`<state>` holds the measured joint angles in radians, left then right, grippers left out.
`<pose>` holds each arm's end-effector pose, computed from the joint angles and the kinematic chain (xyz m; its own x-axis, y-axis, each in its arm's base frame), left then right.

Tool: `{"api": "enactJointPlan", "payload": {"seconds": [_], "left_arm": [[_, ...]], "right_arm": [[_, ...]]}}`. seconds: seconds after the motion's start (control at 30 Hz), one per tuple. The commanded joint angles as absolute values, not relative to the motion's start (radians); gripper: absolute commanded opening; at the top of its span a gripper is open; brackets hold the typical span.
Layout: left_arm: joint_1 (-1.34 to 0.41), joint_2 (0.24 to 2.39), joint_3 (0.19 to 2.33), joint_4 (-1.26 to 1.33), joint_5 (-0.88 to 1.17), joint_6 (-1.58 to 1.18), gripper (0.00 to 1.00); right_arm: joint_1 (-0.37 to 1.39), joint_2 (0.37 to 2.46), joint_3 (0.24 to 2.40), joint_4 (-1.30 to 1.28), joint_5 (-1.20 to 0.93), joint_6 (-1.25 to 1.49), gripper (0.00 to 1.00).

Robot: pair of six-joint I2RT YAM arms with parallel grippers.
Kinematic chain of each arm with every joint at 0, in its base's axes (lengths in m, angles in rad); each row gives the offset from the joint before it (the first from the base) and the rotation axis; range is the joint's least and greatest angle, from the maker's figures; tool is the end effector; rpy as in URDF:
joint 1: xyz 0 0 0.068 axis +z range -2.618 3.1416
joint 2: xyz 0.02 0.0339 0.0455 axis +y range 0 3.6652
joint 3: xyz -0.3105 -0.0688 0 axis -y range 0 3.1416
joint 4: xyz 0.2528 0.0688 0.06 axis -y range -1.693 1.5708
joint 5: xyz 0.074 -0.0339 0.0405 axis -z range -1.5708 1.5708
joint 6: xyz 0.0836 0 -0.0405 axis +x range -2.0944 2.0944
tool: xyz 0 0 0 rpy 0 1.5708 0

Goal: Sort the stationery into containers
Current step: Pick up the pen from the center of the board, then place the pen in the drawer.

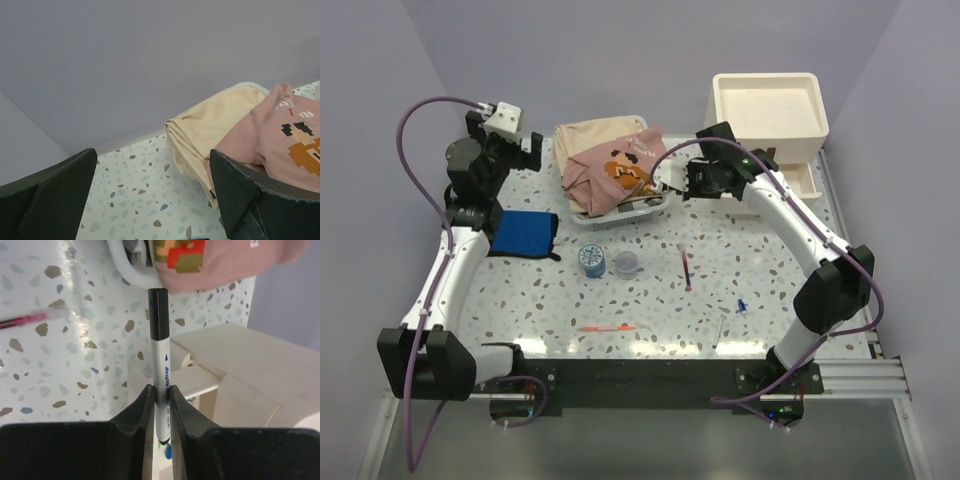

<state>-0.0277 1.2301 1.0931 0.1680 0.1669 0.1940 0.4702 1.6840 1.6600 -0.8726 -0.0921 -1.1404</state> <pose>0.3307 -0.0231 0.4359 0.0677 0.1883 -0.9798 0.1837 0.9629 0.1977 0.3597 0.1914 0.3531 0.1659 -0.9308 -0.3258 -0.8425 0.0379 -0.5374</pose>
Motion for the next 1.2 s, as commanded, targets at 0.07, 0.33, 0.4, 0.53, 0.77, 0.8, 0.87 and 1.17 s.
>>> {"api": "enactJointPlan", "payload": {"seconds": [0.07,0.33,0.4,0.53,0.77,0.8,0.87,1.17], "left_arm": [[-0.029,1.278,1.160,0.253,0.210,0.141,1.00],[-0.043,1.292,1.166,0.239,0.213,0.132,1.00],[-0.046,1.296,1.173,0.233,0.209,0.140,1.00],[-0.048,1.307,1.190,0.222,0.207,0.144,1.00],[-0.055,1.312,1.207,0.209,0.209,0.146,1.00],[-0.057,1.316,1.210,0.209,0.209,0.146,1.00],[-0.061,1.321,1.218,0.209,0.210,0.147,1.00],[-0.090,1.350,1.233,0.215,0.201,0.164,1.00]], "right_arm": [[0.367,1.652,1.615,-0.744,0.083,-1.077,0.00],[0.256,1.624,1.539,-0.693,0.100,-1.089,0.00],[0.241,1.628,1.525,-0.684,0.103,-1.097,0.00],[0.207,1.641,1.506,-0.649,0.107,-1.097,0.00],[0.169,1.663,1.457,-0.580,0.123,-1.118,0.00],[0.167,1.661,1.448,-0.562,0.133,-1.117,0.04],[0.163,1.658,1.422,-0.494,0.156,-1.095,0.19],[0.161,1.517,1.376,-0.440,0.144,-0.913,0.54]]}}
